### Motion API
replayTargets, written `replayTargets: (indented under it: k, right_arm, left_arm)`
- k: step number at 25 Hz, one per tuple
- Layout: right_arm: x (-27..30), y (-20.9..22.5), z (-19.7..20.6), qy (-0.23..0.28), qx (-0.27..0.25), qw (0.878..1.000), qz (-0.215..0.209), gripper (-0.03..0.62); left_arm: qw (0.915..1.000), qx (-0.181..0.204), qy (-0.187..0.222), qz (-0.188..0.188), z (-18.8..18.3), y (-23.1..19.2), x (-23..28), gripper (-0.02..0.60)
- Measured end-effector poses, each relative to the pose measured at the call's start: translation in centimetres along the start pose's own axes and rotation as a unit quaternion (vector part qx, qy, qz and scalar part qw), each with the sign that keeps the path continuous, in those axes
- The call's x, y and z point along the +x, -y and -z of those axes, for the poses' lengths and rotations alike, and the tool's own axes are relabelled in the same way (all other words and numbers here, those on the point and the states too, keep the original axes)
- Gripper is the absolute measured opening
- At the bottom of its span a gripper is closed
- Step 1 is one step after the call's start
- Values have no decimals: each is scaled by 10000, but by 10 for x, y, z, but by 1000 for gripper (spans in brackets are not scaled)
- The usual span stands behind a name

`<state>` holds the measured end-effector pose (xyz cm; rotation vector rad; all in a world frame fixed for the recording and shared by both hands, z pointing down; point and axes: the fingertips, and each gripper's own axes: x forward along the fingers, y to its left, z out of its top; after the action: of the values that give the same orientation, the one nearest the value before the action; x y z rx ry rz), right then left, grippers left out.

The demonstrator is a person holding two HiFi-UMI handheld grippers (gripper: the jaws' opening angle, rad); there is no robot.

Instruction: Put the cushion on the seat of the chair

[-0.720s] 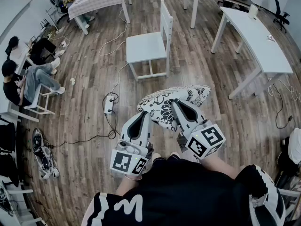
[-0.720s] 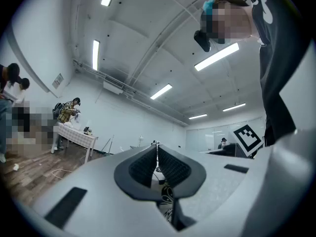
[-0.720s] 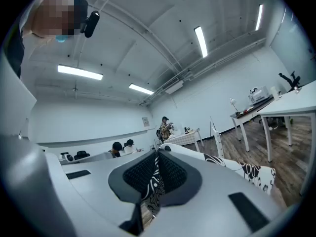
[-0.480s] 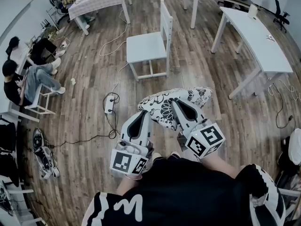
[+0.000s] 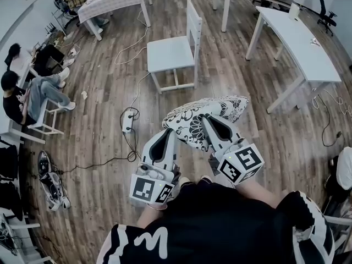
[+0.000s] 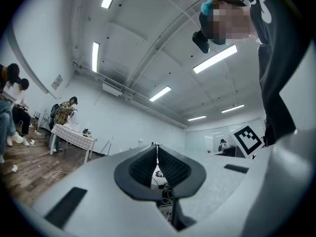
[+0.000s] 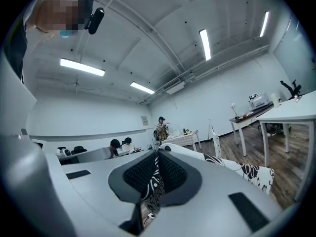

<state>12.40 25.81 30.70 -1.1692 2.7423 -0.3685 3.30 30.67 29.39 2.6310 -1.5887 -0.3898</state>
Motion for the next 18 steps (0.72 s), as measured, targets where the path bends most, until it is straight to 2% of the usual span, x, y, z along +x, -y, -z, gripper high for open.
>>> replayTargets:
  k: [18]
  right_arm:
    - [24, -42, 6, 424, -122, 9986, 295, 35]
  left_arm:
    - [9996, 16, 18, 271, -8, -41, -30, 14]
